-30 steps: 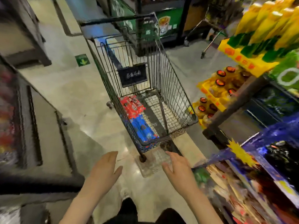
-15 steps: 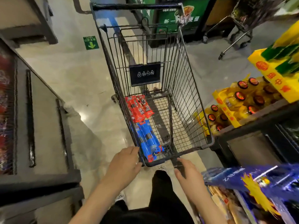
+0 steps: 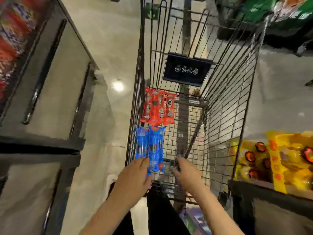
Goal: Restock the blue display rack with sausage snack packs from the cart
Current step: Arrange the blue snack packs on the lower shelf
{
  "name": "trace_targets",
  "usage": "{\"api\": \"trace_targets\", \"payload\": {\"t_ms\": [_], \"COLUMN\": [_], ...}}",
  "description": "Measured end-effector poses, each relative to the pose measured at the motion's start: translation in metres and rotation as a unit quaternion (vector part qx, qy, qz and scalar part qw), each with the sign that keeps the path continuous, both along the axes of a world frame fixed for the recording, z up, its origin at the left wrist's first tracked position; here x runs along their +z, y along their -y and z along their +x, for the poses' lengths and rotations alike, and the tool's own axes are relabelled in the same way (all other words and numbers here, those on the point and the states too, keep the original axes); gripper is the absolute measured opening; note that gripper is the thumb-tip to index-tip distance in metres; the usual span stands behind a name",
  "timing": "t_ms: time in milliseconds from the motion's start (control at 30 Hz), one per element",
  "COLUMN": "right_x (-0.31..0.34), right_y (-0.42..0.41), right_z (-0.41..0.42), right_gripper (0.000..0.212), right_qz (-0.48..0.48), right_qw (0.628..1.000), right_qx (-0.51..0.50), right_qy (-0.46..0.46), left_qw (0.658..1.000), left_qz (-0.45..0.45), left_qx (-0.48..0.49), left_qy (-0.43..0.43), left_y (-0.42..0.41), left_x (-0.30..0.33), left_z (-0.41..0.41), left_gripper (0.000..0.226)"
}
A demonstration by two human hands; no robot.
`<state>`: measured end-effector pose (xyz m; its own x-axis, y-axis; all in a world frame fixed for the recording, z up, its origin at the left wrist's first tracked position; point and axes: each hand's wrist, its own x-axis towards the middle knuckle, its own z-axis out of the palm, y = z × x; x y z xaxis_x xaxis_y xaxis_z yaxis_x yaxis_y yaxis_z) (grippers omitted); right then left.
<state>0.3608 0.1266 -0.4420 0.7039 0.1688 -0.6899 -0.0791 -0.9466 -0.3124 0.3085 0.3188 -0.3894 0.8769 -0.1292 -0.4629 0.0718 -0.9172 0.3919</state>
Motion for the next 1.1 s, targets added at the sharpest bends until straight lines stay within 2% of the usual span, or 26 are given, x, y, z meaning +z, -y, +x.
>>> {"api": "trace_targets", "payload": {"t_ms": [100, 233, 367, 533, 633, 733, 867, 967, 1100], "right_x": [-0.042, -0.085, -0.126, -0.163, -0.175, -0.183, -0.187, -0.191, -0.196], "right_y": [-0.008, -0.025, -0.039, -0.048, -0.052, -0.055, -0.06, -0.061, -0.06], "right_z": [0.018, 0.033, 0.04, 0.037, 0.034, 0.032, 0.034, 0.034, 0.033], "right_gripper": [0.042, 0.024, 0.046, 0.064, 0.063, 0.066, 0.052, 0.035, 0.035], "right_qz": [0.022, 0.08, 0.115, 0.141, 0.161, 0.154, 0.157, 0.16, 0.172], "right_qw": [0.998, 0.986, 0.965, 0.941, 0.932, 0.94, 0.94, 0.941, 0.919], "right_qx": [0.0, -0.087, -0.189, -0.271, -0.295, -0.289, -0.291, -0.284, -0.341], "right_qy": [-0.054, -0.119, -0.138, -0.147, -0.134, -0.1, -0.09, -0.094, -0.099], "left_qw": [0.999, 0.989, 0.97, 0.936, 0.906, 0.911, 0.916, 0.912, 0.91], "left_qz": [0.013, 0.013, 0.023, 0.015, -0.04, -0.033, 0.028, 0.016, -0.008], "left_qx": [0.032, 0.132, 0.219, 0.303, 0.387, 0.38, 0.364, 0.379, 0.388], "left_qy": [-0.027, -0.068, -0.107, -0.179, -0.167, -0.157, -0.165, -0.157, -0.146], "left_y": [0.011, 0.019, 0.027, 0.034, 0.031, 0.03, 0.029, 0.03, 0.027], "left_x": [-0.028, -0.072, -0.118, -0.151, -0.167, -0.171, -0.176, -0.178, -0.177], "left_z": [0.009, 0.022, 0.03, 0.031, 0.03, 0.03, 0.037, 0.04, 0.04], "left_gripper": [0.055, 0.048, 0.052, 0.082, 0.07, 0.066, 0.077, 0.071, 0.07]}}
